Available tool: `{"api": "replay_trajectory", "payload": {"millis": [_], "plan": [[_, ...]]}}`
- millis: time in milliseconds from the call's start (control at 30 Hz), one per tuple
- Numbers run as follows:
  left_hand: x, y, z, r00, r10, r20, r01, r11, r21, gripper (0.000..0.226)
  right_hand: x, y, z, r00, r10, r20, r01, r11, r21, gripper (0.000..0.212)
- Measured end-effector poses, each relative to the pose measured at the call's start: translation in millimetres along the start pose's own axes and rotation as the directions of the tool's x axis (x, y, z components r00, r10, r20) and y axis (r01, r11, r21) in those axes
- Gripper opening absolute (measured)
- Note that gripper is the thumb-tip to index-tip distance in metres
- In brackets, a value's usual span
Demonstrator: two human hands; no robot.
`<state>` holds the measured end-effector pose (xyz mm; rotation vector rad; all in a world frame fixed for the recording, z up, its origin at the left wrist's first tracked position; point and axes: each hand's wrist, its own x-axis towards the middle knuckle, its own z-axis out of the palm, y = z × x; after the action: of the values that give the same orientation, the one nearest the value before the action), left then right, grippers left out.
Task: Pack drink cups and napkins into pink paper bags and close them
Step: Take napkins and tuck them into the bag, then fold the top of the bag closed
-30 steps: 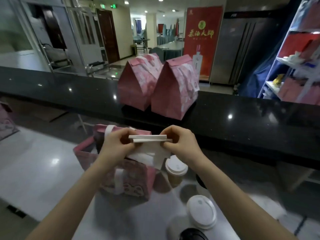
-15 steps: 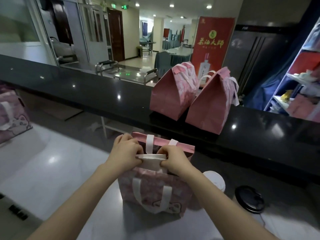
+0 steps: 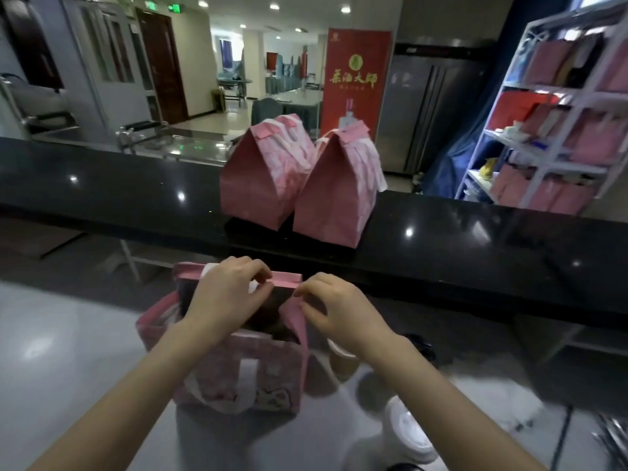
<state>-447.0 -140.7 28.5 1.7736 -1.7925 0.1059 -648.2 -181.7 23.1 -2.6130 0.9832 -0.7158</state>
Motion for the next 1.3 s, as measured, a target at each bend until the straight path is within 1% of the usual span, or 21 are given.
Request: {"api": "replay_trajectory", "payload": {"millis": [67,133,233,300,367,433,533,600,700,767,833,900,967,1033,1067,1167,1233,1300], "plan": [[8,43,18,0.996,0.081,0.043,-0.078,0.995,-0.062,0.008,-33,33,-27,0.997,0.076,-0.009,-0.076,0.993,-0.085,0.02],[14,91,43,0.98,0.171,0.101,-0.161,0.982,-0.1,0.007,-72,72,-52,0.979,0.205,-0.013,-0.205,0.964,-0.171,0.02],[19,166,93,0.937,0.294,0.191,-0.27,0.953,-0.141,0.007,-144,130,-83,0.909,0.417,0.004,-0.401,0.877,-0.266,0.02],[16,218,132,0.88,0.396,0.261,-0.364,0.917,-0.164,0.011,-196,165,-99,0.837,0.548,0.004,-0.521,0.798,-0.303,0.02],[9,270,173,0.794,0.506,0.336,-0.472,0.862,-0.183,0.014,-247,194,-113,0.746,0.666,-0.022,-0.64,0.707,-0.299,0.021],[-1,316,215,0.705,0.583,0.404,-0.557,0.808,-0.195,0.015,-294,218,-121,0.658,0.751,-0.049,-0.731,0.621,-0.283,0.023],[-20,372,273,0.583,0.624,0.52,-0.623,0.754,-0.207,0.022,-349,246,-127,0.541,0.837,-0.079,-0.822,0.507,-0.261,0.026],[-33,401,307,0.528,0.615,0.587,-0.624,0.749,-0.224,0.027,-378,261,-127,0.468,0.879,-0.092,-0.862,0.43,-0.268,0.029],[-54,431,347,0.474,0.577,0.665,-0.574,0.775,-0.264,0.038,-411,279,-121,0.362,0.926,-0.112,-0.902,0.317,-0.292,0.037],[-66,444,369,0.46,0.57,0.681,-0.57,0.778,-0.265,0.043,-425,288,-114,0.312,0.944,-0.112,-0.91,0.263,-0.321,0.046],[-75,453,385,0.462,0.588,0.663,-0.604,0.757,-0.25,0.045,-436,295,-106,0.29,0.95,-0.115,-0.909,0.236,-0.342,0.051],[-80,459,396,0.468,0.631,0.619,-0.655,0.718,-0.236,0.043,-441,298,-97,0.29,0.947,-0.139,-0.917,0.233,-0.324,0.051],[-80,464,404,0.462,0.674,0.577,-0.699,0.677,-0.23,0.041,-445,300,-91,0.3,0.937,-0.18,-0.926,0.24,-0.292,0.043],[-77,465,410,0.458,0.694,0.556,-0.705,0.664,-0.248,0.041,-447,300,-87,0.3,0.932,-0.205,-0.935,0.244,-0.258,0.034],[-75,466,412,0.458,0.703,0.545,-0.704,0.66,-0.26,0.038,-447,301,-87,0.295,0.932,-0.208,-0.939,0.244,-0.241,0.03],[-70,466,415,0.469,0.716,0.517,-0.712,0.653,-0.259,0.018,-450,303,-87,0.29,0.933,-0.212,-0.948,0.249,-0.198,0.023],[-67,466,416,0.459,0.72,0.52,-0.734,0.637,-0.235,0.014,-452,303,-90,0.308,0.921,-0.236,-0.947,0.275,-0.164,0.021],[-62,466,414,0.451,0.755,0.476,-0.739,0.615,-0.275,0.012,-455,302,-96,0.331,0.907,-0.259,-0.943,0.308,-0.126,0.018]]}}
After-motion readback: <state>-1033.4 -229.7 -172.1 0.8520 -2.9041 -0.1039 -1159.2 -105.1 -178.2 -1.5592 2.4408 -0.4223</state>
